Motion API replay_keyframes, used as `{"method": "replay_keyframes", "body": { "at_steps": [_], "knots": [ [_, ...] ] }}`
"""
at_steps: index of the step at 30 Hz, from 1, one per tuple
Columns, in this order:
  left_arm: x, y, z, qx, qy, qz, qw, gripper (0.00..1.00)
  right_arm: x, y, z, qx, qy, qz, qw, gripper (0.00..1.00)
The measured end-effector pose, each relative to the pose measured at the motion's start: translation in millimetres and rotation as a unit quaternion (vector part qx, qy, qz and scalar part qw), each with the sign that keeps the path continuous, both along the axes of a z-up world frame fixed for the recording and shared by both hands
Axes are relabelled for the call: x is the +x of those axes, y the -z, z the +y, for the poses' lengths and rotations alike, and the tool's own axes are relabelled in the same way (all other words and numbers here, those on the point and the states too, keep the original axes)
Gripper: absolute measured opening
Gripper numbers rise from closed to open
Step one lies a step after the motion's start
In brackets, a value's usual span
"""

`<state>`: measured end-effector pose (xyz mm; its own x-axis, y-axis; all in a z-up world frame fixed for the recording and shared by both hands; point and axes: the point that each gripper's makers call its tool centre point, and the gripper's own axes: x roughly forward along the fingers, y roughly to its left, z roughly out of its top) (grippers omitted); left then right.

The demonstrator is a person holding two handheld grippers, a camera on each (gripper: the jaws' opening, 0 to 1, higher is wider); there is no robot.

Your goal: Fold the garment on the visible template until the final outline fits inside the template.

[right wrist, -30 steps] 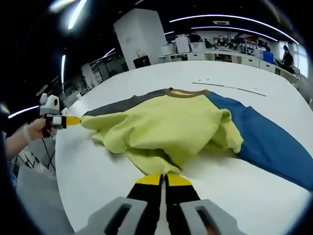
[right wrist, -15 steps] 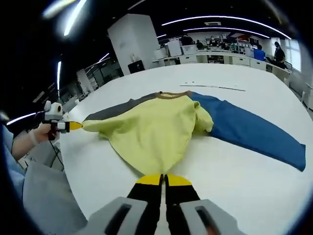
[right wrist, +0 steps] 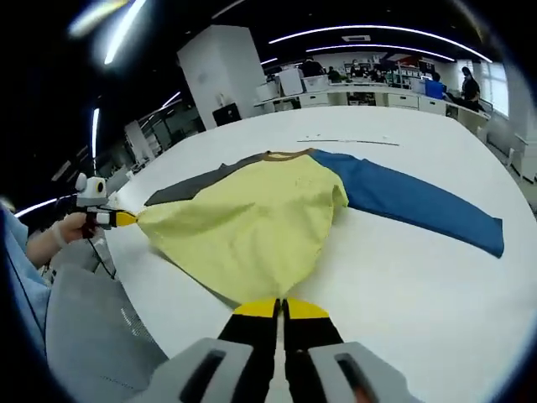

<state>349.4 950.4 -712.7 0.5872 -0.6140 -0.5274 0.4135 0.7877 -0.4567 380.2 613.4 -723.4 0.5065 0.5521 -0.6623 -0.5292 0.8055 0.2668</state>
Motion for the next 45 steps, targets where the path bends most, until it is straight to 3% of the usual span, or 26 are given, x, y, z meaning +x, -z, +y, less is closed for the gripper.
{"method": "replay_keyframes", "body": {
  "at_steps": [8, 16, 17, 22, 40, 45],
  "knots": [
    [-33.6, 17.3, -15, -0.004, 0.038, 0.039, 0.9985, 0.00, -31, 13.7, -20, -0.008, 0.003, 0.027, 0.9996, 0.00],
    [-67.1, 32.3, -31, -0.006, 0.096, 0.092, 0.9910, 0.00, -40, 20.3, -31, -0.012, 0.009, 0.039, 0.9991, 0.00],
    [-66.8, 33.8, -32, 0.000, 0.099, 0.086, 0.9914, 0.00, -41, 21.5, -31, -0.014, 0.007, 0.041, 0.9990, 0.00],
    [-76.1, 43.1, -30, 0.001, 0.089, 0.115, 0.9894, 0.00, -46, 29.4, -33, -0.016, 0.002, 0.053, 0.9985, 0.00],
    [-75.2, 51.8, -25, 0.016, 0.064, 0.107, 0.9921, 0.00, -50, 42.0, -34, -0.030, -0.020, 0.071, 0.9968, 0.00],
    [-73.4, 45.6, -26, 0.009, 0.064, 0.082, 0.9945, 0.00, -51, 39.1, -34, -0.030, -0.033, 0.061, 0.9971, 0.00]
  ]
}}
